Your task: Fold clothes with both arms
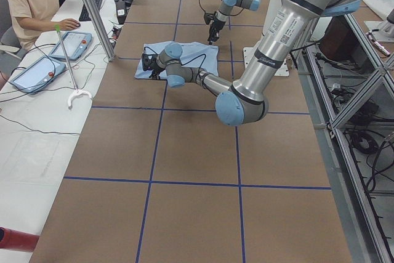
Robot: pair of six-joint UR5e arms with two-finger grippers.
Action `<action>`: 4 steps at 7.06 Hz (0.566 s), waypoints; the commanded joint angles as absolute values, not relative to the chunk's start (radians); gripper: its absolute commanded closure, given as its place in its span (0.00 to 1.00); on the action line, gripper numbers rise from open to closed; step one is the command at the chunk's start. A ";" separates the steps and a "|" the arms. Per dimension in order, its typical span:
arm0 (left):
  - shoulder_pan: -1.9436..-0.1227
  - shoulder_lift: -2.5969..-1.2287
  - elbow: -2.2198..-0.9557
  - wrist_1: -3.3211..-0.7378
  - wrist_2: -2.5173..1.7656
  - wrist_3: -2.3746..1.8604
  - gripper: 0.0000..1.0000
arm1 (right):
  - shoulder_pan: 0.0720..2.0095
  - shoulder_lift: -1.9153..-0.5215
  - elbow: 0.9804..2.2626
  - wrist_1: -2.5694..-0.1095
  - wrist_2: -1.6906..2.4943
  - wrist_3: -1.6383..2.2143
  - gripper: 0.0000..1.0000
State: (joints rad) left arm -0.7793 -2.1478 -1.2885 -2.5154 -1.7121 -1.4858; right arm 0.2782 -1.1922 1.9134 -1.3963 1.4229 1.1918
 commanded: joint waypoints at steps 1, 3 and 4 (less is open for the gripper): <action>-0.779 -2.148 -1.289 -2.514 -1.712 -1.486 0.49 | 0.293 -1.190 1.914 -1.396 1.443 1.545 0.27; -0.779 -2.149 -1.290 -2.514 -1.712 -1.486 0.49 | 0.284 -1.186 1.904 -1.396 1.440 1.966 0.22; -0.779 -2.149 -1.290 -2.514 -1.712 -1.486 0.49 | 0.275 -1.175 1.884 -1.396 1.439 2.038 0.22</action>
